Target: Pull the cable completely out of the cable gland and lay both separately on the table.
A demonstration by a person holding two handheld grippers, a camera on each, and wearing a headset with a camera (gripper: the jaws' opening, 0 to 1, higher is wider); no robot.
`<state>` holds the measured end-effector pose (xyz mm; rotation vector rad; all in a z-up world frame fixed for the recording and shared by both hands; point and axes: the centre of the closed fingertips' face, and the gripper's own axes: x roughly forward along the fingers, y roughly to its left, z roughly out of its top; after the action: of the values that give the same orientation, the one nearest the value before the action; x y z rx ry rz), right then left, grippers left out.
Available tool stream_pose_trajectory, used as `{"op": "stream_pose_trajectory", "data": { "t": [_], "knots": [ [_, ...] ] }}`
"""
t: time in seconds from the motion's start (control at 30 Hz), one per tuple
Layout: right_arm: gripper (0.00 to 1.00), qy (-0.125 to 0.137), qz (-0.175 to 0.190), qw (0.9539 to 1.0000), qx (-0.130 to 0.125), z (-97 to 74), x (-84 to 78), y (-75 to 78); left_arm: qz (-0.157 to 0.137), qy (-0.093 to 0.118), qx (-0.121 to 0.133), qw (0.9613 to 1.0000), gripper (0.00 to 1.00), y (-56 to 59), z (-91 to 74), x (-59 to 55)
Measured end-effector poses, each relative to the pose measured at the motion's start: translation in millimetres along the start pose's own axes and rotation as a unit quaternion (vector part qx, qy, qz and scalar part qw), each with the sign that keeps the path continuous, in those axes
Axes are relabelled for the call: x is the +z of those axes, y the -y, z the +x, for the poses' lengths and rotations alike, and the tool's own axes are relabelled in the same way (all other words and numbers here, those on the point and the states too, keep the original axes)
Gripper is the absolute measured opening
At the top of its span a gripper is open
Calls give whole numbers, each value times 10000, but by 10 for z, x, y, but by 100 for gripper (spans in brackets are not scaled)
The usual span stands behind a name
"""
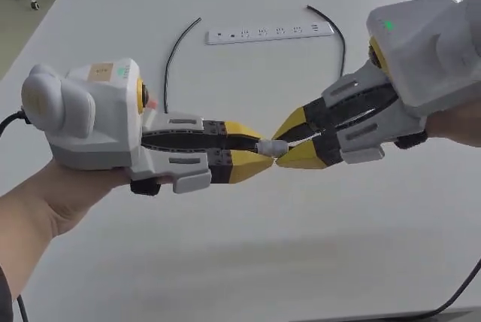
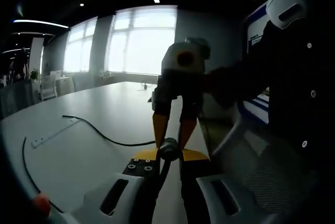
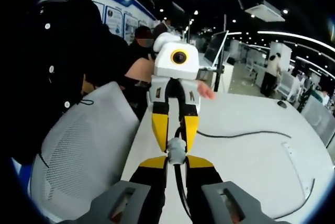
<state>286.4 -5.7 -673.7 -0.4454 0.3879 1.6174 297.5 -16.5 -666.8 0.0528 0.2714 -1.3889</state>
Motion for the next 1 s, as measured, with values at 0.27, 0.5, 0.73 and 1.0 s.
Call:
{"op": "stream_pose_trajectory", "data": {
  "t": [0.27,0.5,0.73,1.0],
  "knots": [
    [8,48,517,9981,332,-10,-8,-37,105,-33,-98,9999,14,46,21,4],
    [8,108,886,9947,501,-12,12,-48,192,-45,-126,9997,14,53,27,12],
    [7,101,961,9943,456,-15,43,-49,199,-9,-114,9997,14,49,12,34],
    [5,12,204,9998,41,-37,48,10,64,59,-18,10000,14,-4,7,59]
  ]
}}
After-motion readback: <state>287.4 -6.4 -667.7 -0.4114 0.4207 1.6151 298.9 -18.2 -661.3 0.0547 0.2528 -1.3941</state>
